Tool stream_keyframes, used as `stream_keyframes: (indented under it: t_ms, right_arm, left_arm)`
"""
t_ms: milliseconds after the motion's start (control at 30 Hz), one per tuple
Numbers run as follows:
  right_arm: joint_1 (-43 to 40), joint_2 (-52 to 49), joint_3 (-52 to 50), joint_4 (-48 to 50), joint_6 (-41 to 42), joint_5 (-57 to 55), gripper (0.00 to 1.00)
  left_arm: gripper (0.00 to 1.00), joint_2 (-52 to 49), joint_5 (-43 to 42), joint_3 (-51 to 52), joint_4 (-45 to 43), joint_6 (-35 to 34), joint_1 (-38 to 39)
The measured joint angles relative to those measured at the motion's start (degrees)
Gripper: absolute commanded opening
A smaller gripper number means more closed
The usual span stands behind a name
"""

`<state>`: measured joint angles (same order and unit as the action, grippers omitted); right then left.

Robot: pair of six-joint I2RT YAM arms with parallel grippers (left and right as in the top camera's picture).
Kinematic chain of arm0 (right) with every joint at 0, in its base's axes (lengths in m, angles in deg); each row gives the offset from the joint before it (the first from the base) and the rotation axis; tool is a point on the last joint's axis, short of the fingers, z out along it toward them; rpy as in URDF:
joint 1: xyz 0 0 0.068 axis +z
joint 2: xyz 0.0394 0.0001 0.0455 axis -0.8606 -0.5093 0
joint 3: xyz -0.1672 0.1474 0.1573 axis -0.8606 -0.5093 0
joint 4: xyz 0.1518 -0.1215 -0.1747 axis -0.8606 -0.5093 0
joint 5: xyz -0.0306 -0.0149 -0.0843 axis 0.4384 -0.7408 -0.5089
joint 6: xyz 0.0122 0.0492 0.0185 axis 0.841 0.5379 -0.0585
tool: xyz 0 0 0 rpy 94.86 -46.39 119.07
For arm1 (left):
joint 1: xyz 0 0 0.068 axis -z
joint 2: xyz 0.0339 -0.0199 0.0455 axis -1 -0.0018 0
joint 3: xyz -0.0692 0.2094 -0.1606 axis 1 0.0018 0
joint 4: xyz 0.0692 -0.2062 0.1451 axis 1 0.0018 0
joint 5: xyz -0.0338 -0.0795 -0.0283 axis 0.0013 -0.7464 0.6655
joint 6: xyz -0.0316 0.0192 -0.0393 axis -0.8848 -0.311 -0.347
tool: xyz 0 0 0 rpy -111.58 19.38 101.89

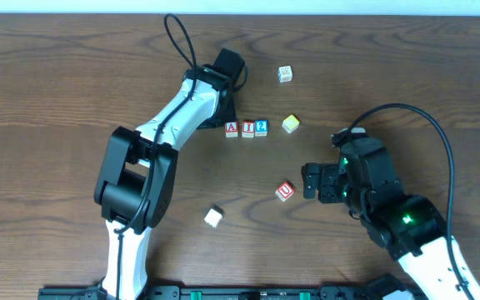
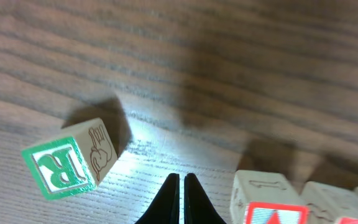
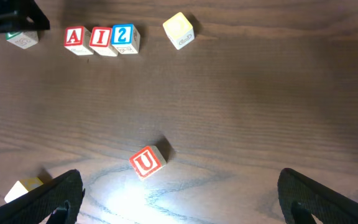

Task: Spell out Ai2
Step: 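Open the left gripper and lift it off the red A block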

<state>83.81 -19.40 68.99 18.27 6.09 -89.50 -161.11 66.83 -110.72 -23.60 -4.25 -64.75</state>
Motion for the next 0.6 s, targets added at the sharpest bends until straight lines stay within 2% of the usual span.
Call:
stream_keyframes:
  t_ms: [600]
  right_arm:
    - [0.0,0.0,0.0,0.0,0.0,-0.02,0.99]
  left_arm:
    - [0.06,0.0,-4.61,3.32,-5.86,0.02,1.09]
